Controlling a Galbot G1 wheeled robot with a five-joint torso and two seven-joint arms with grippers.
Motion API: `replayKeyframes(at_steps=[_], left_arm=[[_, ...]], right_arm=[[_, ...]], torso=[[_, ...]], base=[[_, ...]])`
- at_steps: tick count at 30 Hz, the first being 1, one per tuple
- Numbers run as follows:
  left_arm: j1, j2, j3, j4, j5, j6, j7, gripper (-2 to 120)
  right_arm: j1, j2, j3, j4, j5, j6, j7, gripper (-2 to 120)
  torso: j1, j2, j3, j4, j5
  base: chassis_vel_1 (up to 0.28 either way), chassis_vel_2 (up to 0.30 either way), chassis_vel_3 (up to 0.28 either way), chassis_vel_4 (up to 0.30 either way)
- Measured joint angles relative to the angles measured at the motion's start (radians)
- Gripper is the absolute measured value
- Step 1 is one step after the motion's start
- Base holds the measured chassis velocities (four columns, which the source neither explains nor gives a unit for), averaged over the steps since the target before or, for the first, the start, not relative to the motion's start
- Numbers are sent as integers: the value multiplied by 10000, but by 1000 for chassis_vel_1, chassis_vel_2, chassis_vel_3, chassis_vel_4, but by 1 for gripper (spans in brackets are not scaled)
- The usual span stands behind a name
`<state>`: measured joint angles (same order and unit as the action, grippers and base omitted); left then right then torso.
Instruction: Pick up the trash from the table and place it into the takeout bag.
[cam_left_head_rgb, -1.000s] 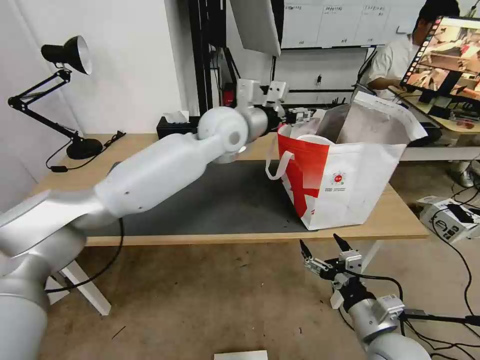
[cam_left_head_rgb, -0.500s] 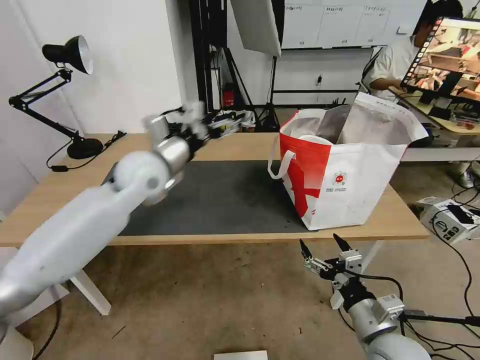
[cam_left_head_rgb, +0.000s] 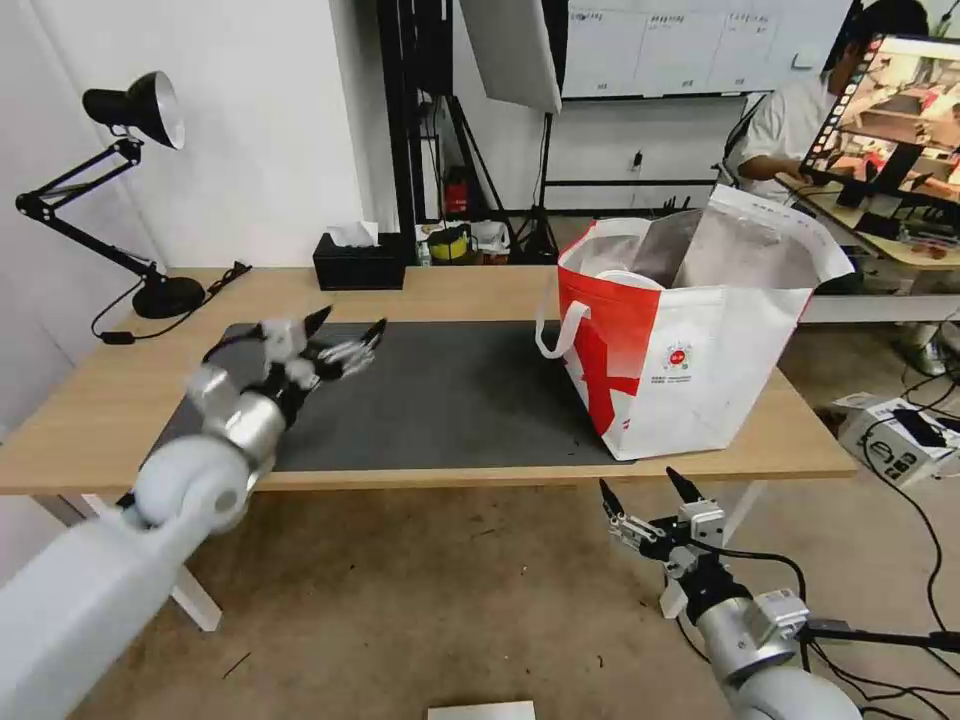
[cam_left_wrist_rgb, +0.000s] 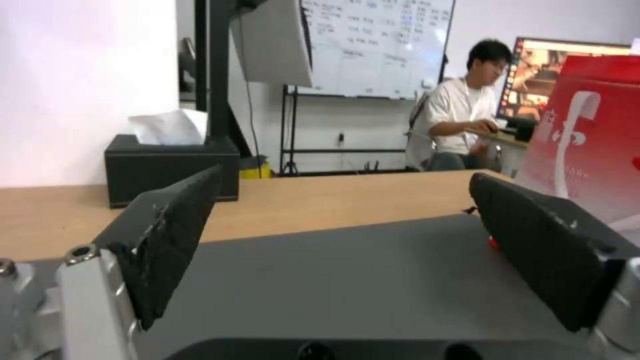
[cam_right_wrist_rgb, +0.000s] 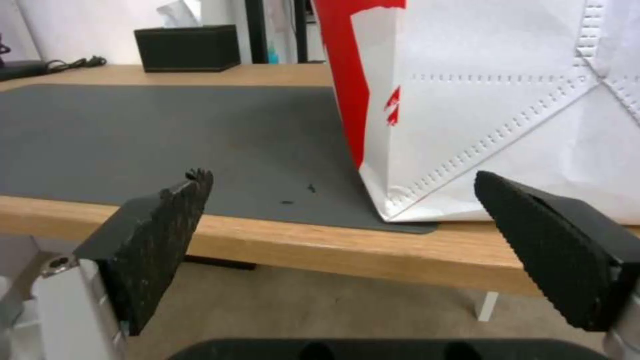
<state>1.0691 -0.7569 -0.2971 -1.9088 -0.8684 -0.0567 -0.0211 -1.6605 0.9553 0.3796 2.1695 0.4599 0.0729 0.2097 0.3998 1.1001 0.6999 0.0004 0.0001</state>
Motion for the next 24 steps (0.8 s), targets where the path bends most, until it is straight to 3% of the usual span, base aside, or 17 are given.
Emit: replayKeyframes(at_steps=[3, 8, 10, 12, 16, 24], left_arm=[[222, -251, -175, 55, 128, -87, 97, 100], [1683, -789, -1616, -172, 628, -257, 274, 100], [1764, -812, -1682, -181, 649, -271, 286, 100], [3036, -1118, -2678, -213, 932, -552, 699, 100], [3947, -1323, -3425, -190, 1041, -902, 1089, 100], [4884, -1720, -4305, -203, 1240, -1218, 1346, 100]], right_arm=[[0, 0, 0, 0, 0, 0, 0, 100], [0, 0, 0, 0, 0, 0, 1, 100], [0, 0, 0, 0, 0, 0, 2, 100], [0, 0, 0, 0, 0, 0, 1, 100], [0, 0, 0, 0, 0, 0, 1, 100], [0, 0, 0, 0, 0, 0, 1, 100]], torso=[[3, -1, 0, -13, -7], [2, -1, 0, -5, 1], [2, -1, 0, -5, 1], [2, -1, 0, -1, -3], [2, -1, 0, -4, -2], [2, -1, 0, -5, 0]], base=[[0, 0, 0, 0], [0, 0, 0, 0], [0, 0, 0, 0], [0, 0, 0, 0], [0, 0, 0, 0], [0, 0, 0, 0]])
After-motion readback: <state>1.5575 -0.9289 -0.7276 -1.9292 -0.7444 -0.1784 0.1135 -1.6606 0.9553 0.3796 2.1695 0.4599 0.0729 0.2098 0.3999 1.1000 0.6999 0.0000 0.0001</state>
